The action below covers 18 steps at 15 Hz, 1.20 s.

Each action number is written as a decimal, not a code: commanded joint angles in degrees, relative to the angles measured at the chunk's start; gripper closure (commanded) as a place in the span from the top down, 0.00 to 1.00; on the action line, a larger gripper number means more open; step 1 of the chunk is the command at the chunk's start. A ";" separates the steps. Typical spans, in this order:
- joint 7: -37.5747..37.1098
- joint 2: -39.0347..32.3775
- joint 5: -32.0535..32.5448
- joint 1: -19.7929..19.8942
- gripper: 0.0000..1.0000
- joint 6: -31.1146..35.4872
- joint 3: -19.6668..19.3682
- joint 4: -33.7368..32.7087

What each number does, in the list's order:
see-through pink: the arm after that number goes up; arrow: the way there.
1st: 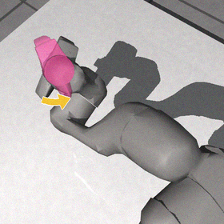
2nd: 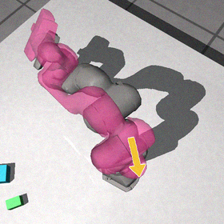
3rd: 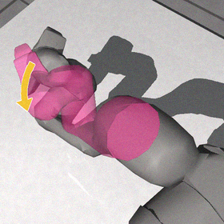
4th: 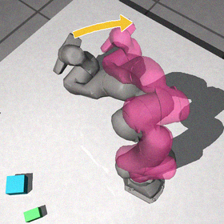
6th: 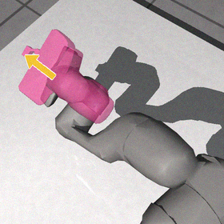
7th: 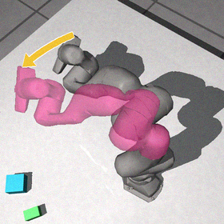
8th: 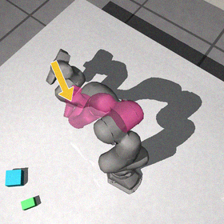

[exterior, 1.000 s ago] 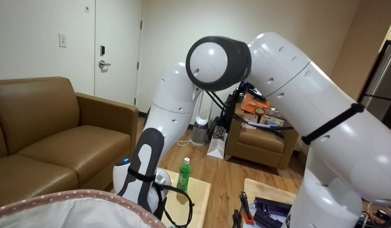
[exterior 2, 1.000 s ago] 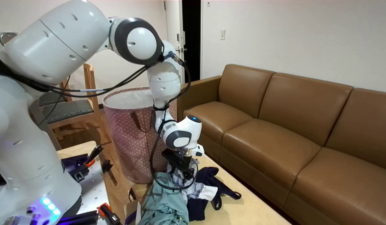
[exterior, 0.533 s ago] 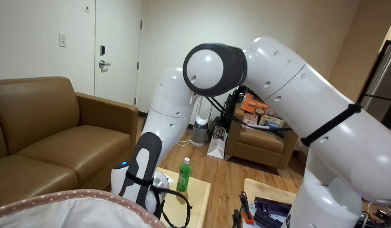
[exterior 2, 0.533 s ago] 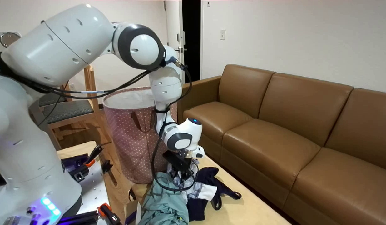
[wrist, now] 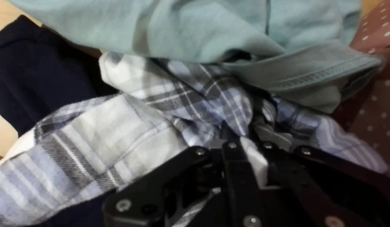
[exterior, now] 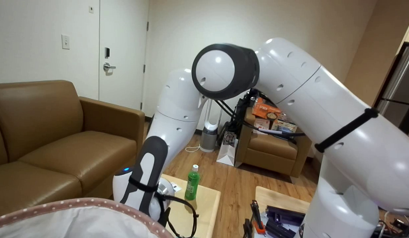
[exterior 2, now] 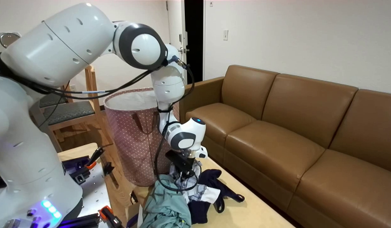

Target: Put the pajama pants in the laundry bin

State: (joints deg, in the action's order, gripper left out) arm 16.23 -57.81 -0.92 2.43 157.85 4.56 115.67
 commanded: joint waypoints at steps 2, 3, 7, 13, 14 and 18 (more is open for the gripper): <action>-1.12 7.00 0.33 2.35 0.08 -7.05 2.20 3.81; -1.52 9.56 0.33 2.11 0.09 -7.87 1.90 5.64; -1.96 20.91 0.64 1.70 0.08 -12.22 0.94 13.23; -0.70 28.41 -0.07 0.79 0.08 -15.92 1.08 16.05; -0.67 30.68 -0.13 0.58 0.08 -16.36 1.11 17.18; -1.67 29.15 0.26 0.22 0.08 -17.10 0.61 16.09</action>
State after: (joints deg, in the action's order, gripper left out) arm 15.49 -28.74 -0.93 3.13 141.81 5.67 132.38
